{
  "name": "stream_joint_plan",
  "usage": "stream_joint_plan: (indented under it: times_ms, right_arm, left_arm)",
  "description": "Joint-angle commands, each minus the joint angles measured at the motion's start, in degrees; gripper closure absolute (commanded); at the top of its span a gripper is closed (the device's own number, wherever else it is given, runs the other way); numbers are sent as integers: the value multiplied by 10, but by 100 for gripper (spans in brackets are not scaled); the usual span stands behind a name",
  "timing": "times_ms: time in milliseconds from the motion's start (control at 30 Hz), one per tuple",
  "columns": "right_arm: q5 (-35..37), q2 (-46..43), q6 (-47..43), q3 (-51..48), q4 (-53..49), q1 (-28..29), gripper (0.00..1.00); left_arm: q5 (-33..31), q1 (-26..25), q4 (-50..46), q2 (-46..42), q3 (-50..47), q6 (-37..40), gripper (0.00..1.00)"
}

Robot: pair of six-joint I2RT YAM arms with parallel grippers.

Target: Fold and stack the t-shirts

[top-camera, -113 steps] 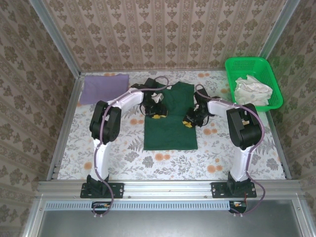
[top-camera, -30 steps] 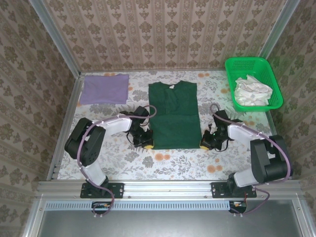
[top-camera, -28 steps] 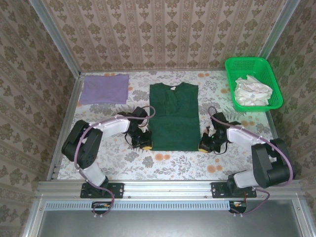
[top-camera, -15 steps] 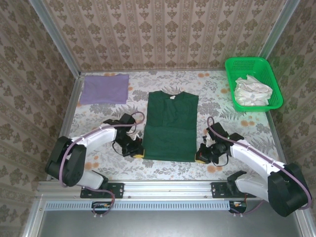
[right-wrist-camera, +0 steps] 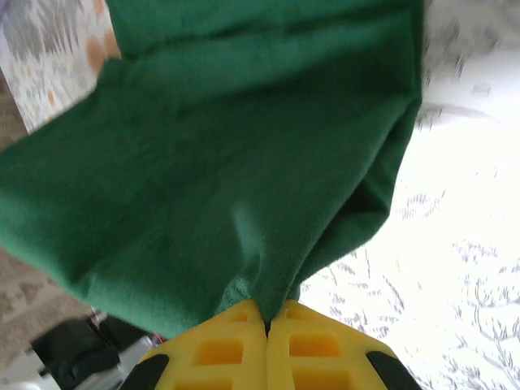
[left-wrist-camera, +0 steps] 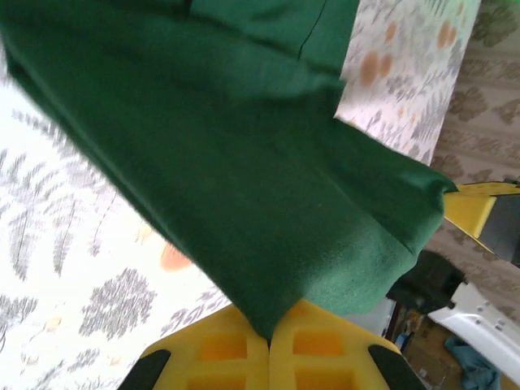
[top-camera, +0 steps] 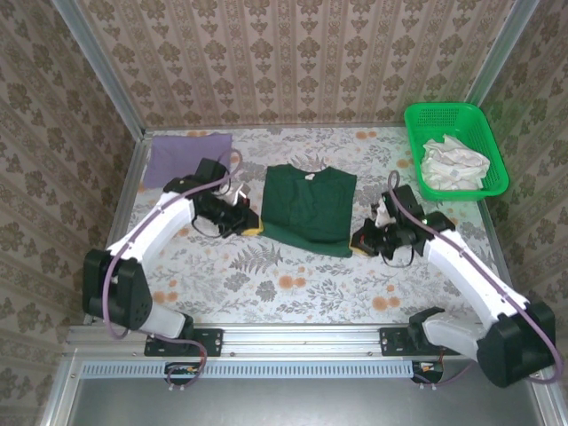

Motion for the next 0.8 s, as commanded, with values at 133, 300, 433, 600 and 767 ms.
stream_joint_plan:
  times_ms: [133, 300, 433, 600, 767]
  right_arm:
    - [18, 158, 35, 130, 46, -50, 100]
    - [24, 280, 40, 257, 2, -71, 100]
    - [31, 404, 54, 371, -16, -97, 100]
    - [53, 595, 74, 572, -82, -125, 82]
    - [88, 664, 88, 690, -161, -135, 48]
  left_arm:
    - [35, 13, 82, 151, 149, -73, 100]
    - [41, 34, 66, 274, 309, -86, 100]
    - [29, 61, 60, 391, 447, -119, 100]
    - [27, 83, 109, 574, 644, -241, 89]
    - [17, 95, 113, 726, 929, -319, 9]
